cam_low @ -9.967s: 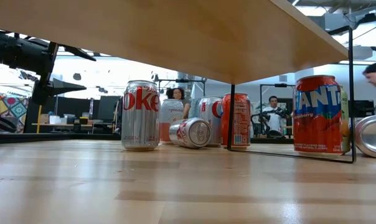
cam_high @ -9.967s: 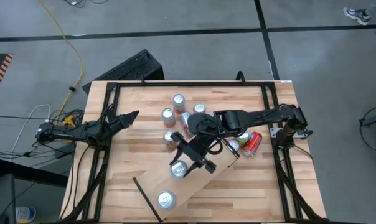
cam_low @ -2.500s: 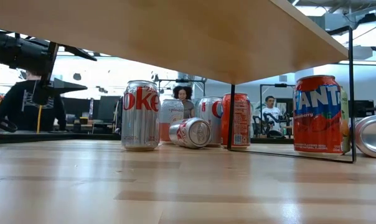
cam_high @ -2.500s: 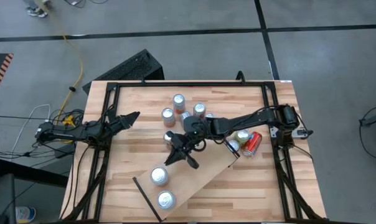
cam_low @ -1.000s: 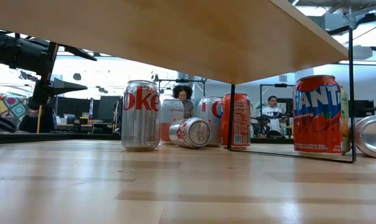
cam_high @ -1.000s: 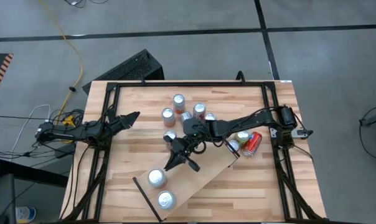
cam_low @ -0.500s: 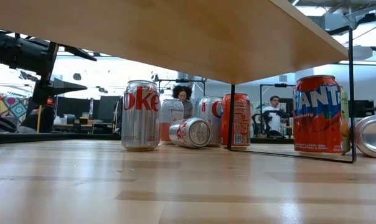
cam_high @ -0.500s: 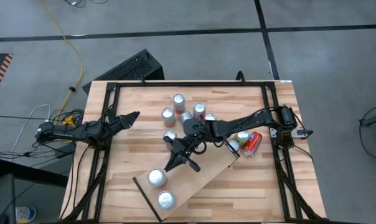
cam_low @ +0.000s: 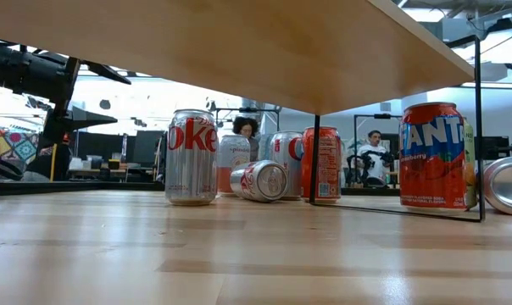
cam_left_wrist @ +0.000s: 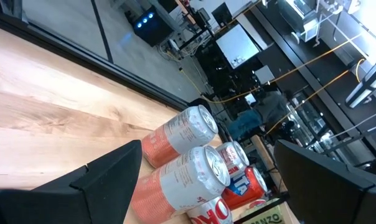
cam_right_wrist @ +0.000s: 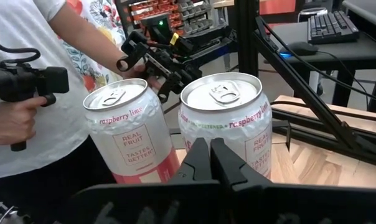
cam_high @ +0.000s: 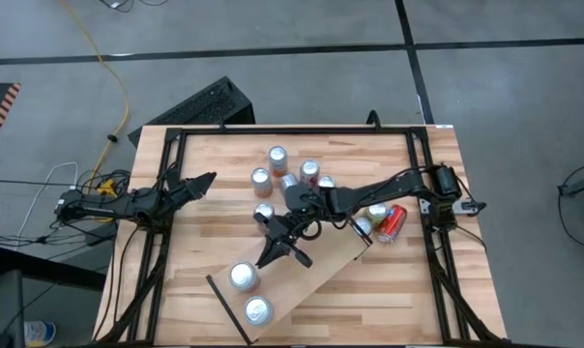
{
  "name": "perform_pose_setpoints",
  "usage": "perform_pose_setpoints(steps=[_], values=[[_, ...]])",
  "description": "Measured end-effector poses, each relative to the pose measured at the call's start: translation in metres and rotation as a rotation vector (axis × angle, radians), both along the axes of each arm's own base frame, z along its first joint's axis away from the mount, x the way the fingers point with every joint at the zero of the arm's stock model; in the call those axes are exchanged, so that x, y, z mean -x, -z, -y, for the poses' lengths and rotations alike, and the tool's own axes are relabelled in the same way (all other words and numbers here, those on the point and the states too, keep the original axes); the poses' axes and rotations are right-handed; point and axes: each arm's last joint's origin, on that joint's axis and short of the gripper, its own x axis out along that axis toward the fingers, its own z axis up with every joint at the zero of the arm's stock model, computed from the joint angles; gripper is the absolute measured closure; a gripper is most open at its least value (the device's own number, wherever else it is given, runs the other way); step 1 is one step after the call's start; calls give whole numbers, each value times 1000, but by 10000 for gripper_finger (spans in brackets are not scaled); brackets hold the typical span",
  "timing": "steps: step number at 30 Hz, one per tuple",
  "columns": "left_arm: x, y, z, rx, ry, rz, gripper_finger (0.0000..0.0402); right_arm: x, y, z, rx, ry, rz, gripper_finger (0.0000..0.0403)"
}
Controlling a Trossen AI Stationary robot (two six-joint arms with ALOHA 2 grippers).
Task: Place canned beverage on shelf
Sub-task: Put the pink white soda can on the shelf aligned with the other pink white soda can, then put the orange white soda can on the shelf
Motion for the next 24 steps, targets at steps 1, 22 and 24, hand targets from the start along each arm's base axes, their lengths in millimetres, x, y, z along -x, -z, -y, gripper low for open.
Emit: perform_pose_setpoints(steps=[1,22,24], values=[[0,0,0,-1,0,-1,51,0,0,0,-2,-2,-2,403],[0,0,0,-13,4,-12,51,-24,-14,13,116,-6,-136,403],[0,0,0,-3,8,-2,51,-15,-29,20,157,58,-137,403]])
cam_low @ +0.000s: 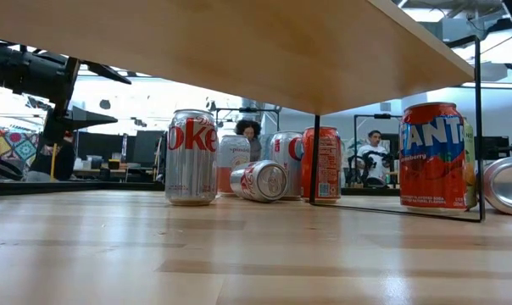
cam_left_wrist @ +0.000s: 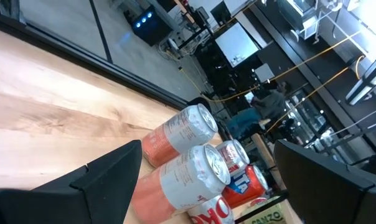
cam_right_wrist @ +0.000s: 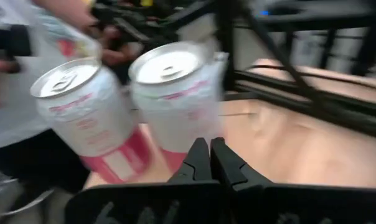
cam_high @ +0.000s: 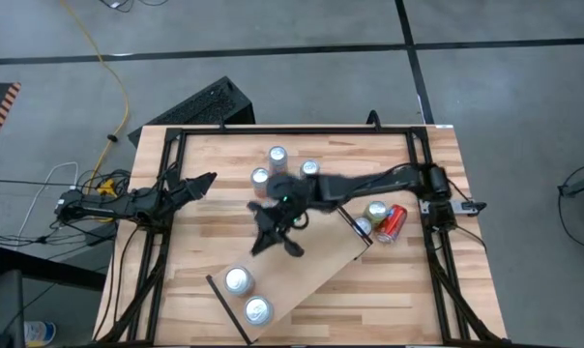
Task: Place canned beverage on shelf
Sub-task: Put the orange white soda can on the shelf
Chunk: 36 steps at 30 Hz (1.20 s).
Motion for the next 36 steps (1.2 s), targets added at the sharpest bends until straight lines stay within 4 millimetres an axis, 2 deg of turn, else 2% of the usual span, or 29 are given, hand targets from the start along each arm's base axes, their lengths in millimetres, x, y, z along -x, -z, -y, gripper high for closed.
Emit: perform_pose_setpoints(steps=[5,8,11,15,19,23,26,29,36], values=[[-1,-3,1,14,42,43,51,34,-39,25,96,158,-31,403],[-1,-5,1,18,62,76,51,59,-61,49,143,300,-74,403],[-1,-8,2,19,74,104,51,82,-71,73,211,468,-162,392],[-1,-8,1,20,72,106,51,106,-75,99,246,583,-279,343],[-1,-7,1,20,71,100,51,121,-75,122,268,703,-358,266],[-1,-8,1,20,71,101,51,121,-68,144,319,818,-397,187],[-1,-8,1,24,70,106,51,115,-58,160,311,884,-419,146],[-1,-8,1,19,69,101,51,104,-47,175,295,925,-416,128],[-1,-6,1,10,53,74,51,69,-14,189,353,902,-362,121]])
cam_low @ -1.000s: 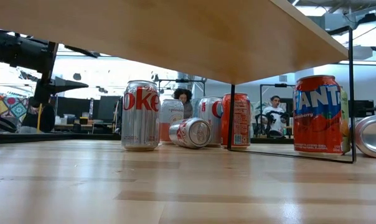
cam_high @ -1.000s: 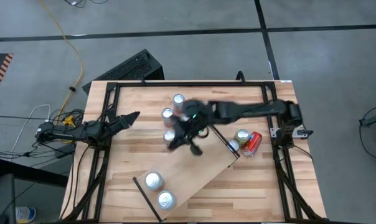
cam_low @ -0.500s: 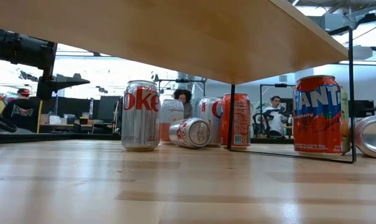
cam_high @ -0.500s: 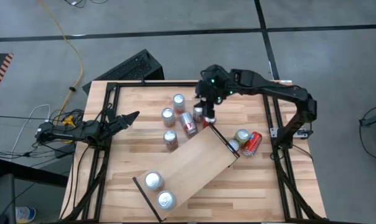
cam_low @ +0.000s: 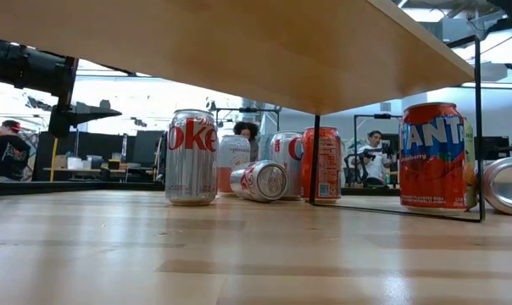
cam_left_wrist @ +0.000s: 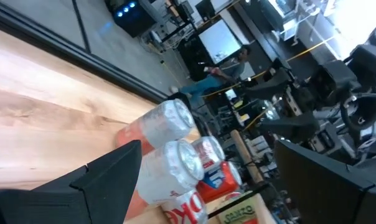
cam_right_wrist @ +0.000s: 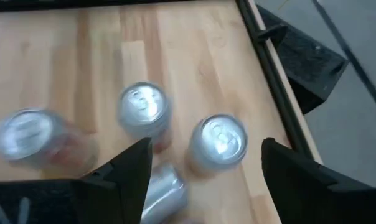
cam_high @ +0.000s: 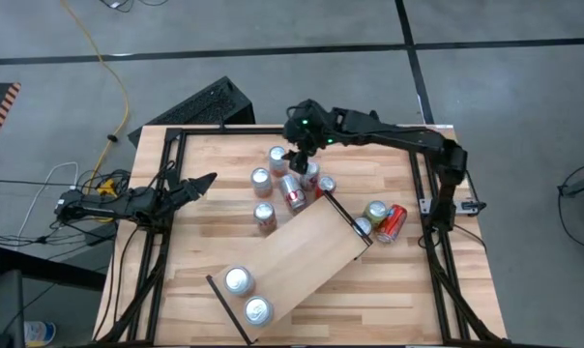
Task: Place canned beverage on shelf
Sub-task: Put the orange white soda can on the shelf
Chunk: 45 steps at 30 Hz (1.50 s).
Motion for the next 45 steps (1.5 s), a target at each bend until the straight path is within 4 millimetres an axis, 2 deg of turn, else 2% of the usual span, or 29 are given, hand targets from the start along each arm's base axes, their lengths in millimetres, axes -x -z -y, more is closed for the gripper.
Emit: perform_pose_setpoints(steps=[10,16,22,29,40,45], values=[[2,1,-2,22,-104,0,51,-12,39,33,36,-1,-81,121],[4,1,-4,19,-178,-10,51,-8,39,48,24,-38,-42,121],[5,1,-4,24,-218,-10,51,-12,36,47,27,-96,9,121],[5,1,-5,25,-232,-11,51,-26,63,47,10,-126,-29,121],[6,3,-5,25,-282,-32,51,-27,62,49,26,-189,4,121],[6,4,-5,28,-281,-32,51,-36,86,46,-29,-195,-47,121]])
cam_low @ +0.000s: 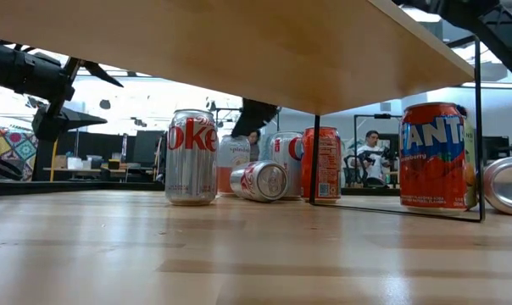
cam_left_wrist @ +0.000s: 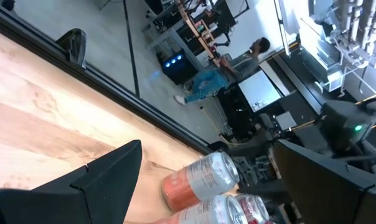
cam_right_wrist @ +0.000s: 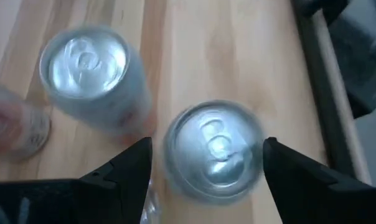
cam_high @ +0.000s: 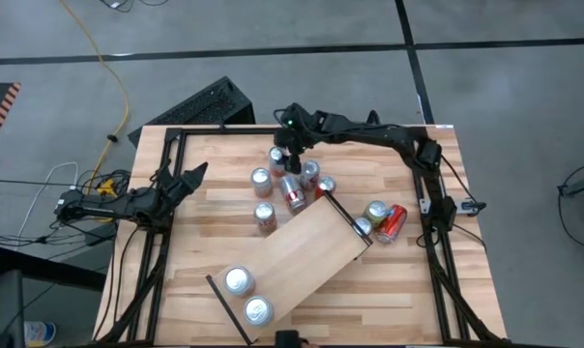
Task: Place canned beverage on shelf
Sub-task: Put the orange white soda can on the shelf
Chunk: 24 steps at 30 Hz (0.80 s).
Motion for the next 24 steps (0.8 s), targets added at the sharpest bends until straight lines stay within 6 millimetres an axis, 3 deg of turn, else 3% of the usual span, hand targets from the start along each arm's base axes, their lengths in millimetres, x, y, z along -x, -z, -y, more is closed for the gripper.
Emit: perform_pose_setpoints(steps=[8,24], values=[[0,0,0,1,1,-2,51,-9,14,2,20,11,1,121],[0,1,0,0,12,-7,51,-8,5,-2,57,6,0,121]])
